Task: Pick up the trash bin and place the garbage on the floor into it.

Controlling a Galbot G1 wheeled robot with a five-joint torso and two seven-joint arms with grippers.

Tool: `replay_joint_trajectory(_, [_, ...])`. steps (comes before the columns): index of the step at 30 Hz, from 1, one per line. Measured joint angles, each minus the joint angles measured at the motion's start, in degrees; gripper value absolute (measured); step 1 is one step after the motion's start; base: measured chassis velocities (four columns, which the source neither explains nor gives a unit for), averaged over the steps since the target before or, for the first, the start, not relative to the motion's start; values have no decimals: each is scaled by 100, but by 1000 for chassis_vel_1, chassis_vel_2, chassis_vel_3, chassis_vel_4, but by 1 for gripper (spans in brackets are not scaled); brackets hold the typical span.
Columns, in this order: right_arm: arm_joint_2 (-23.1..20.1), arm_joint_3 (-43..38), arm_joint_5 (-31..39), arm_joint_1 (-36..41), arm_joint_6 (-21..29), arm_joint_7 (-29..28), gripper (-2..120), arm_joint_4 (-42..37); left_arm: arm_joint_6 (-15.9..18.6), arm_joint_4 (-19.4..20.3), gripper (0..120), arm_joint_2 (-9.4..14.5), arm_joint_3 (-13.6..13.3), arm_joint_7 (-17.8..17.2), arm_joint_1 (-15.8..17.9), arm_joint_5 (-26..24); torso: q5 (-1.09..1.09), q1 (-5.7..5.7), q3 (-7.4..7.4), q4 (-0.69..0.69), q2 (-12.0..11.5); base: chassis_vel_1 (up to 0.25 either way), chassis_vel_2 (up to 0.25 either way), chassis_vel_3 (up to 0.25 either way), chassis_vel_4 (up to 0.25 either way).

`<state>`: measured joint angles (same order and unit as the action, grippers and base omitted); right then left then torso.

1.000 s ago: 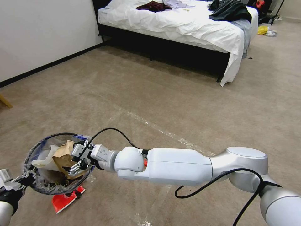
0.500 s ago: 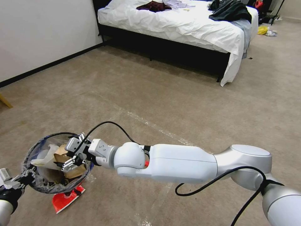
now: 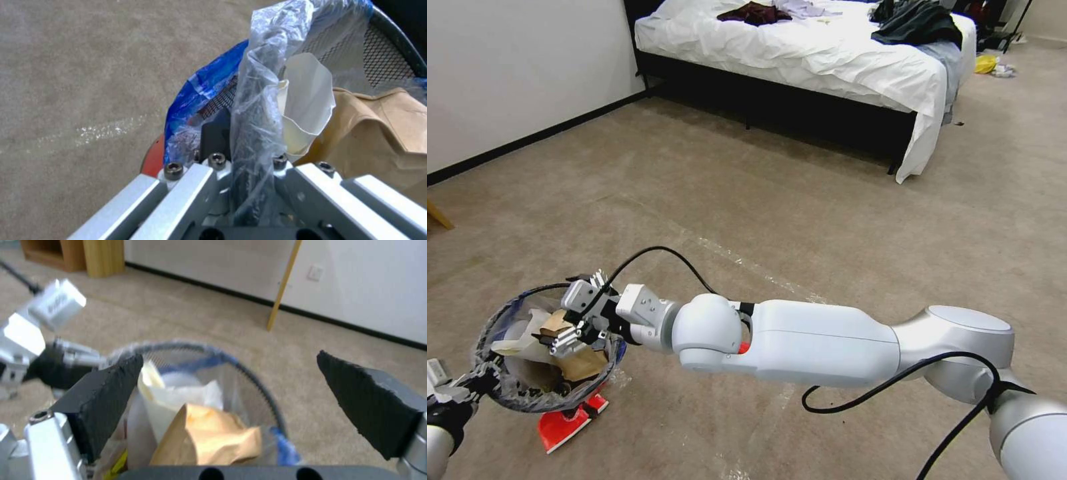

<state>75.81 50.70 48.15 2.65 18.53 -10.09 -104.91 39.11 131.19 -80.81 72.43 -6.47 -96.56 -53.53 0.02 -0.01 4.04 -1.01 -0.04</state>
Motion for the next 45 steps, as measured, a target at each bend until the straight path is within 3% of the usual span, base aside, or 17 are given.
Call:
replay_joint_trajectory(19, [-721, -1164, 68, 466, 187, -163, 99, -235, -1, -57, 1, 45, 83, -6, -44, -45, 0, 0, 0, 1, 0, 0, 0, 0, 0])
replay_joint_trajectory(25, [-1369, -1982, -64, 946, 213, -289, 99, -269, -5, -49, 1, 49, 113, -19, -49, -91, 1, 0, 0, 0, 0, 0, 0, 0, 0])
replay_joint_trajectory(30, [-1951, -2550, -690, 1519, 49, -73, 99, -111, -20, -44, 1, 44, 117, -19, -69, -93, 1, 0, 0, -1, 0, 0, 0, 0, 0])
replay_joint_trajectory(37, [-2311, -2423, -1185, 1900, 21, 218, 99, 338, -20, -3, 1, -2, 84, -31, -36, -69, 2, 0, 0, -1, 0, 0, 0, 0, 0])
replay_joint_trajectory(45, [-2510, -1391, -1901, 1896, 127, 1232, 100, 952, -40, 135, 1, -123, 84, -9, -153, -5, 1, 0, 0, 0, 0, 0, 0, 0, 0])
